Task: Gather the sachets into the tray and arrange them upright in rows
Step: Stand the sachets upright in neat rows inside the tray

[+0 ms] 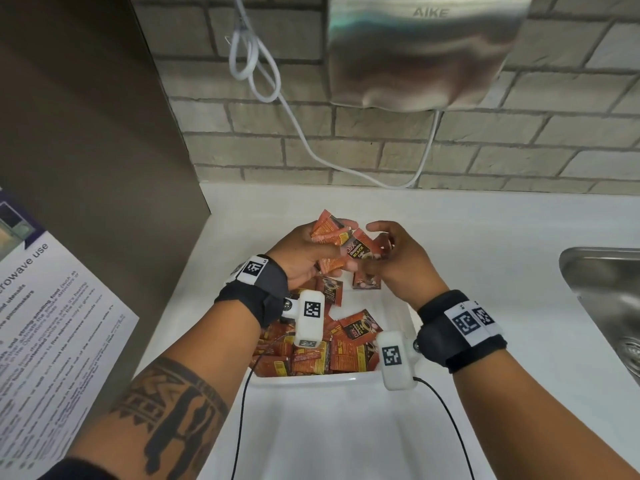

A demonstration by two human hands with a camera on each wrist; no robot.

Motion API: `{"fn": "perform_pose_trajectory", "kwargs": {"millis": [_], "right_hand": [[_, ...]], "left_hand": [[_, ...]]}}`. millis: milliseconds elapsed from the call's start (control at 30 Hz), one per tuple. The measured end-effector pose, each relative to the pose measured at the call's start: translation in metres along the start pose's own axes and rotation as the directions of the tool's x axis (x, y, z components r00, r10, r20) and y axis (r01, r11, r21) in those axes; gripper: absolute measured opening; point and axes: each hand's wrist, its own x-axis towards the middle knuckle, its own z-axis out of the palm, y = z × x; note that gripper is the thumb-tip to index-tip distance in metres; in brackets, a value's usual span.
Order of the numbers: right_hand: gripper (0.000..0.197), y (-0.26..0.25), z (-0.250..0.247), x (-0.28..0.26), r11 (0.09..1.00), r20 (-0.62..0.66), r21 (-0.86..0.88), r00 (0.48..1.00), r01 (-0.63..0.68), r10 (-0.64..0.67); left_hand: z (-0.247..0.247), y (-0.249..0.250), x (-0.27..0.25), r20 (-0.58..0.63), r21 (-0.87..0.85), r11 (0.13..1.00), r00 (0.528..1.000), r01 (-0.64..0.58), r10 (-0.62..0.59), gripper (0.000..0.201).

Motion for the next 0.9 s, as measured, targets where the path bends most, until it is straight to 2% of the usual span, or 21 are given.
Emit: {"fn": "perform_pose_trajectory", "kwargs": {"millis": [67, 133, 233, 300, 367, 467, 567, 633, 767, 900], "right_hand": [[0.071, 0.000, -0.005, 0.002, 0.998, 0.035, 0.035, 0.998, -0.044, 0.043], [0.068, -0.001, -0.008, 0.002, 0.993, 0.126, 0.071, 0.988, -0.095, 0.085], [0.050, -0.007, -0.011, -0.002, 0.952, 0.334, 0.254, 0.939, -0.170, 0.078], [0.042, -0.008, -0.013, -0.004, 0.929, 0.367, 0.307, 0.927, -0.206, 0.084], [0.039, -0.009, -0.015, -0.003, 0.917, 0.300, 0.335, 0.947, -0.216, 0.114], [0.025, -0.008, -0.014, -0.004, 0.960, 0.192, 0.257, 0.979, -0.114, 0.065], [0.033, -0.007, -0.009, -0.005, 0.966, 0.171, 0.242, 0.984, -0.095, 0.054], [0.039, -0.006, -0.007, -0.004, 0.962, 0.127, 0.259, 0.990, -0.089, 0.057], [0.030, -0.006, -0.009, -0.002, 0.967, -0.004, 0.256, 1.000, -0.013, 0.014], [0.022, -0.003, -0.009, -0.001, 0.977, -0.133, 0.174, 0.986, 0.122, -0.099]], "left_hand": [[-0.001, 0.002, -0.002, 0.023, 0.046, 0.999, 0.999, -0.023, 0.022, 0.045], [0.000, 0.002, -0.004, 0.049, 0.093, 0.994, 0.998, -0.055, 0.050, 0.041], [0.005, 0.003, -0.004, 0.068, 0.131, 0.989, 0.996, -0.066, 0.058, 0.036], [0.007, 0.004, -0.003, 0.054, 0.097, 0.995, 0.998, -0.032, 0.027, 0.030], [0.007, 0.005, -0.003, 0.030, 0.006, 1.000, 0.999, 0.019, -0.019, 0.031], [0.007, 0.002, -0.004, 0.023, -0.032, 0.999, 1.000, 0.003, -0.002, 0.039], [0.012, 0.000, -0.006, 0.004, 0.005, 1.000, 1.000, -0.021, 0.021, 0.041], [0.015, 0.000, -0.006, -0.017, -0.004, 1.000, 1.000, -0.001, 0.001, 0.035], [0.017, 0.001, -0.006, -0.048, -0.161, 0.984, 0.995, 0.077, -0.086, 0.025], [0.020, 0.001, -0.003, -0.126, -0.295, 0.951, 0.983, 0.093, -0.135, 0.026]]}}
